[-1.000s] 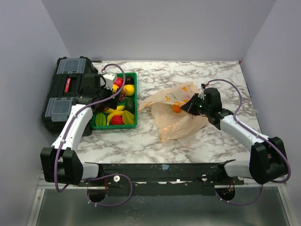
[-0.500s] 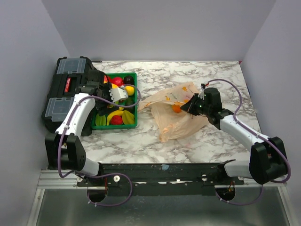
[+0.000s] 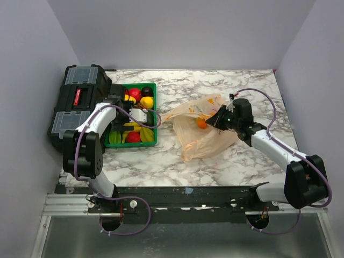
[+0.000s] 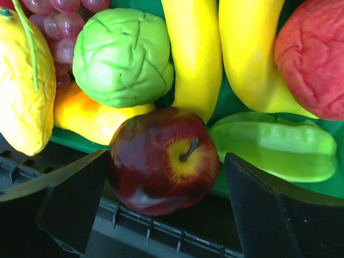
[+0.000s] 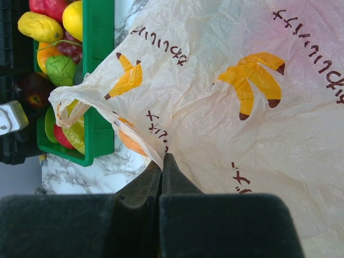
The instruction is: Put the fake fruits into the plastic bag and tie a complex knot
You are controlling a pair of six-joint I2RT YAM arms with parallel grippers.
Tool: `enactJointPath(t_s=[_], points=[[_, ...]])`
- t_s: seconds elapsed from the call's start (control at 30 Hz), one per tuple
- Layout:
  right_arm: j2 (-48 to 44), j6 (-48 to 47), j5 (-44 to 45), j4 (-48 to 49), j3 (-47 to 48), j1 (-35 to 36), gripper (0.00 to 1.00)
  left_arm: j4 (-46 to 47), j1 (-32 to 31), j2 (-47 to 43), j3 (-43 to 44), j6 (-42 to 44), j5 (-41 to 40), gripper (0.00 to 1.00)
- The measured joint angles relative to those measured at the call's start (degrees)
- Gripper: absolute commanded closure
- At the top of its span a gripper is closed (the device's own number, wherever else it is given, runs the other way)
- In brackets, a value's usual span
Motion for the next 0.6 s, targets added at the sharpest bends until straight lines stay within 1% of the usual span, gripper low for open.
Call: enactJointPath(t_s=[0.07, 0.2, 0.27, 0.33, 0.47, 0.5, 0.53, 0.6], points=[[0.15, -0.09, 0.0, 0.0, 0.0, 0.0, 0.99, 0.94, 0.0, 0.96, 0.0, 1.01, -0.42, 0.23], [0.46, -0.11, 0.0, -0.02, 0.0, 0.0, 0.99, 2.25, 0.02, 2.03, 0.04, 2.34, -0.79, 0.51], [0.52, -0.15, 0.0, -0.02, 0.0, 0.0, 0.99, 1.88, 0.02, 2.03, 0.35, 2.36, -0.52, 0.6], [0.59, -0.15, 0.0, -0.02, 0.0, 0.0, 0.99, 0.94, 0.04, 2.01, 1.33, 1.27, 0.35, 0.66], [0.74, -0.15, 0.0, 0.0, 0.02, 0.0, 0.99, -3.17, 0.04, 0.42, 5.29, -2.4, 4.61, 0.72], [0.79, -0.15, 0.0, 0.0, 0.02, 0.0, 0.99, -4.31, 0.04, -0.02, 6.51, -3.43, 5.99, 0.72], [0.87, -0.15, -0.02, 0.0, 0.02, 0.0, 0.99, -7.37, 0.04, -0.83, 9.53, -6.05, 9.38, 0.71], [1.09, -0.15, -0.04, 0.02, 0.11, 0.0, 0.99, -10.29, 0.17, -2.21, 14.08, -10.25, 15.47, 0.7]])
